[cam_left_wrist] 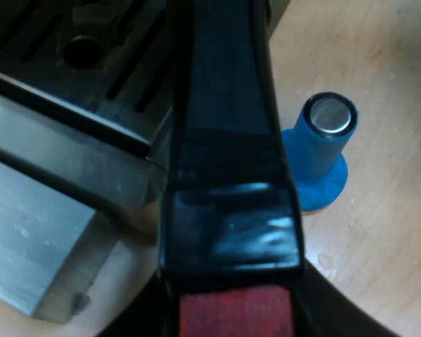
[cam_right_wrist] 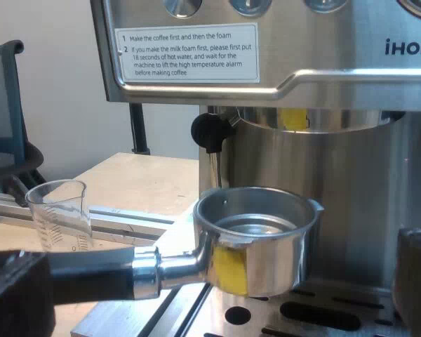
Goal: Put the handle in the coffee machine
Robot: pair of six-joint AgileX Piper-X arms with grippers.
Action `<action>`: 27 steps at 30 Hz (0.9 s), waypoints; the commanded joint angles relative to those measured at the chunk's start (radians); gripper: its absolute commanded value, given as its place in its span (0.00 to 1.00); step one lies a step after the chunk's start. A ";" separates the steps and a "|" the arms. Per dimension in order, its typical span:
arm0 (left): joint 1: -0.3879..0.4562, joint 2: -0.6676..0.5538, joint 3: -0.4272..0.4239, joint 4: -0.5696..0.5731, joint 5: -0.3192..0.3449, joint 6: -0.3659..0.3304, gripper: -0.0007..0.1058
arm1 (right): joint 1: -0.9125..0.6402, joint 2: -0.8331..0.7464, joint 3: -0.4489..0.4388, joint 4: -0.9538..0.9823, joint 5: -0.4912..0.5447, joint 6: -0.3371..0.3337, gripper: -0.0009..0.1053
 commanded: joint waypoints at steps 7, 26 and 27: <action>-0.005 0.052 -0.060 0.006 0.060 0.008 0.02 | 0.001 -0.002 -0.001 -0.014 0.002 -0.008 1.00; -0.096 0.052 -0.078 -0.140 0.033 -0.134 0.02 | 0.001 -0.002 -0.001 -0.014 0.002 -0.008 1.00; -0.096 0.055 -0.079 -0.144 0.033 -0.134 0.02 | 0.001 -0.002 -0.001 -0.014 0.002 -0.008 1.00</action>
